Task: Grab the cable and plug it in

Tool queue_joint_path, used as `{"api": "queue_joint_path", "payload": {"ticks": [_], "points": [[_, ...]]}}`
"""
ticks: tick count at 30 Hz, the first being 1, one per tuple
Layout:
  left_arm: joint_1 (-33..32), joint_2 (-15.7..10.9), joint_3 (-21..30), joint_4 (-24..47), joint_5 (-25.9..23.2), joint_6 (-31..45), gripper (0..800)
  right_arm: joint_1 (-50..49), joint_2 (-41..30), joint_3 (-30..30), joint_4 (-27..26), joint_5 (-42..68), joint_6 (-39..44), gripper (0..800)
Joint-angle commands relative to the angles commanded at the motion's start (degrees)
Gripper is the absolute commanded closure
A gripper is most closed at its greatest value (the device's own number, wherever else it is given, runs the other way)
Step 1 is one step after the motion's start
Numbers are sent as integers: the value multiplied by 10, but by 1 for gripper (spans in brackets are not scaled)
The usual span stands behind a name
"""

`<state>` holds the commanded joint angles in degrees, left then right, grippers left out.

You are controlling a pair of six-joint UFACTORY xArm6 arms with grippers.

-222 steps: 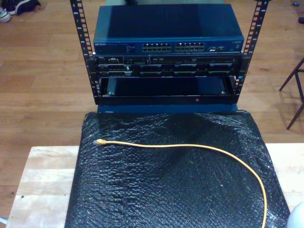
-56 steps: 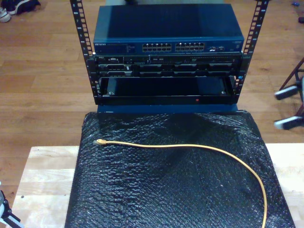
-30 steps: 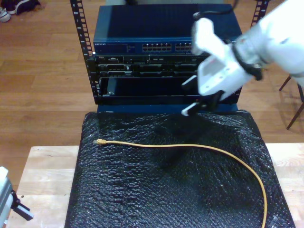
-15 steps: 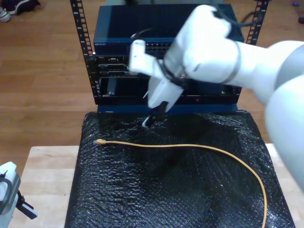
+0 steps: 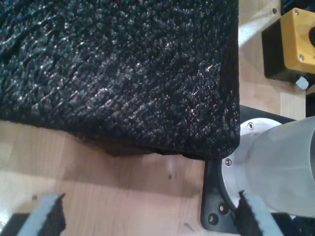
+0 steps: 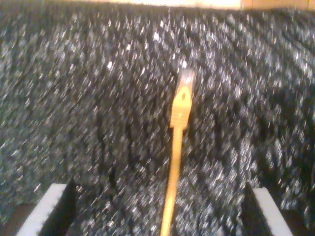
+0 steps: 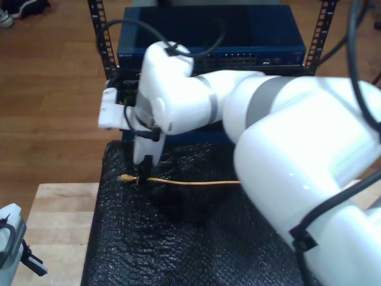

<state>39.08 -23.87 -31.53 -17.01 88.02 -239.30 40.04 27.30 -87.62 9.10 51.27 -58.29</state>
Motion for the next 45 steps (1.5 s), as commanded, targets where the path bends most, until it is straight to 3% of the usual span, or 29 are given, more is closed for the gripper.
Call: {"api": "queue_joint_path", "payload": {"ticks": [13, 29, 45], "points": [[0, 4, 0, 0, 1, 1, 0, 30, 65, -57, -114, 4, 124, 23], [1, 4, 0, 0, 3, 2, 0, 39, 84, -63, -164, 9, 209, 40], [1, 4, 0, 0, 2, 2, 0, 38, 102, -94, -164, 25, 206, 321]]}}
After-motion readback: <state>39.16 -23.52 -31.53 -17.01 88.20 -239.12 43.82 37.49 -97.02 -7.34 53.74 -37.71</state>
